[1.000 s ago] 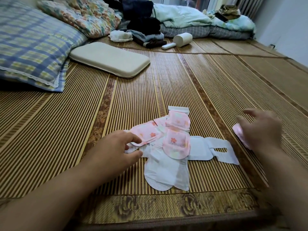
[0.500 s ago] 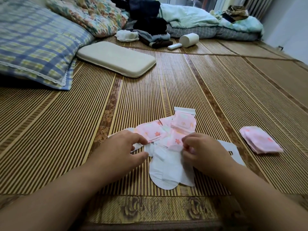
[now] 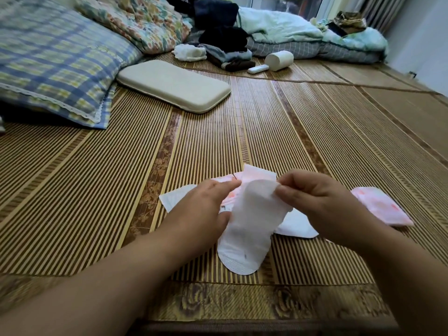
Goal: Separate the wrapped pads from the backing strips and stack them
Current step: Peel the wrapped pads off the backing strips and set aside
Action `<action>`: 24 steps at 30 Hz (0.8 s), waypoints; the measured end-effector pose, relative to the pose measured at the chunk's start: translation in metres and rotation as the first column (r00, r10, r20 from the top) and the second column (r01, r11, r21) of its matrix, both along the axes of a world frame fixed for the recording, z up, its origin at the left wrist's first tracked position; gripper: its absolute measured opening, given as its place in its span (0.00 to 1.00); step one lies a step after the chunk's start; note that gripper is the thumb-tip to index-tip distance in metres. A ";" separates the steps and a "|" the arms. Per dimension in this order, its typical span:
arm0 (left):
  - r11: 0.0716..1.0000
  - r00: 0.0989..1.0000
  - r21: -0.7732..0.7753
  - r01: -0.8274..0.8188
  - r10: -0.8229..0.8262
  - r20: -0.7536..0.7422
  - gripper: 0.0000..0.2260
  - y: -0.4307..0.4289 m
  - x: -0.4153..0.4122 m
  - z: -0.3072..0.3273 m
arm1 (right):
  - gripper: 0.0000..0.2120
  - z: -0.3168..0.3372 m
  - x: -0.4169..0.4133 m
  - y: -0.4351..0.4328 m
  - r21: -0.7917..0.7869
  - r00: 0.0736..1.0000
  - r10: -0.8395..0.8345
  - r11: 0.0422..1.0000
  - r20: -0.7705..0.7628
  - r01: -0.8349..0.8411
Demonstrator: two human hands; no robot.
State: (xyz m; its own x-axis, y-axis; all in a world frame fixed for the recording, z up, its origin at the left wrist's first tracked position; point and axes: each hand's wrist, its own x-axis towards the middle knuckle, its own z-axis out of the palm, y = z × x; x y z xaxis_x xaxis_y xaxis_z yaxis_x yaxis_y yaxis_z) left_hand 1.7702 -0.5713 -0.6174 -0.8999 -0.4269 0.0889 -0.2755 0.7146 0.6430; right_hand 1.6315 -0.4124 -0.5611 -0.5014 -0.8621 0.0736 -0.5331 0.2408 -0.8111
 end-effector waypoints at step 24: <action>0.691 0.982 0.716 0.099 -0.183 0.041 0.06 -0.009 0.030 0.041 | 0.13 -0.001 0.000 -0.005 0.012 0.661 -0.055 0.998 0.748 0.068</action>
